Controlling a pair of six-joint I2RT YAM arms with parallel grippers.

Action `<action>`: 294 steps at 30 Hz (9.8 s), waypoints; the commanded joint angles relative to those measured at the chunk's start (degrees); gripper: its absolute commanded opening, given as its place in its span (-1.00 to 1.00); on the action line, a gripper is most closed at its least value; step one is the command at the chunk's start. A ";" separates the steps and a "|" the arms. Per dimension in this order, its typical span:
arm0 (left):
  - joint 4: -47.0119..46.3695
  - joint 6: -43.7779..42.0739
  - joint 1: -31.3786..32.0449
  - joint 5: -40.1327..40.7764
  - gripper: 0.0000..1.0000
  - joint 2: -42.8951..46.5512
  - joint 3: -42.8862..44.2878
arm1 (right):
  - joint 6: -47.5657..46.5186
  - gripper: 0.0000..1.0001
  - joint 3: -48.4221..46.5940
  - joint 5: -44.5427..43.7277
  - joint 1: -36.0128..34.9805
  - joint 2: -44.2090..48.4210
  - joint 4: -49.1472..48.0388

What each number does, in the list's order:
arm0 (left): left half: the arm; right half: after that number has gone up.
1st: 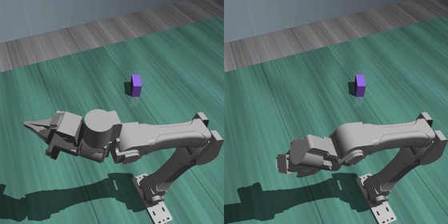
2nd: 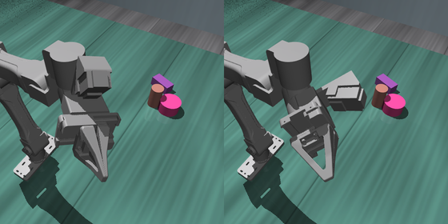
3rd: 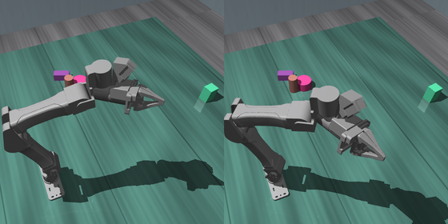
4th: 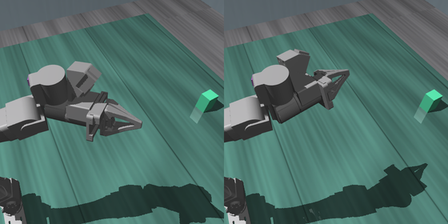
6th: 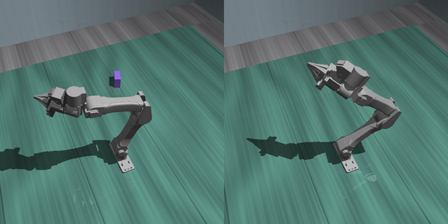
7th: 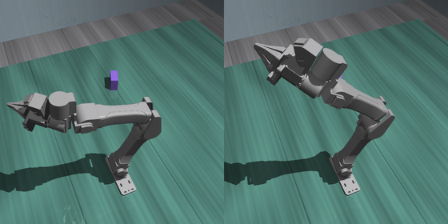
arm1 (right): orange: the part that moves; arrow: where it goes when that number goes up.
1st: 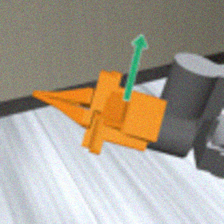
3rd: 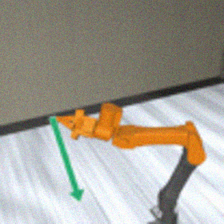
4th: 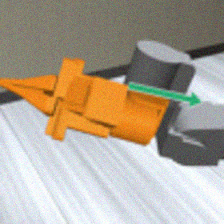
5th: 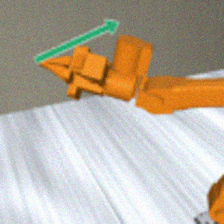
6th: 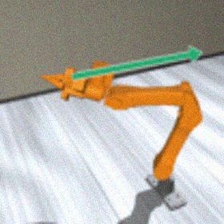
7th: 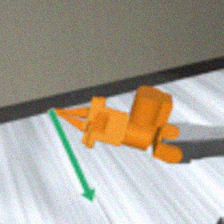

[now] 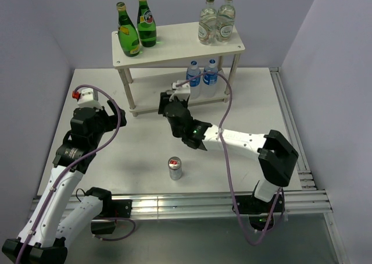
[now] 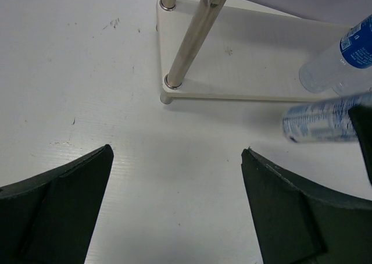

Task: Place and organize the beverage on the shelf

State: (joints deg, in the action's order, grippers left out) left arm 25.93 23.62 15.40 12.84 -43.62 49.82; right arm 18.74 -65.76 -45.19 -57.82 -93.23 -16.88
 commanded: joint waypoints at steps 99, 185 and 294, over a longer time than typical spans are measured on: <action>-10.50 37.59 76.98 51.94 0.99 -36.18 -5.17 | 15.36 0.97 31.30 -13.52 -6.43 71.79 38.42; -67.68 -9.46 18.88 28.73 -0.99 -61.67 12.39 | 15.10 0.96 33.41 -13.87 -6.34 71.17 35.96; 24.79 111.29 53.86 -3.17 0.99 -31.36 -5.34 | 20.90 0.96 35.17 -15.19 -6.69 83.74 42.55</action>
State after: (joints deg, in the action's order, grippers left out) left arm 51.37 113.47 68.53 11.68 -76.55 48.07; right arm 38.74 -31.38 -59.11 -63.90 -10.17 25.80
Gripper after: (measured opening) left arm 0.994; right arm 0.979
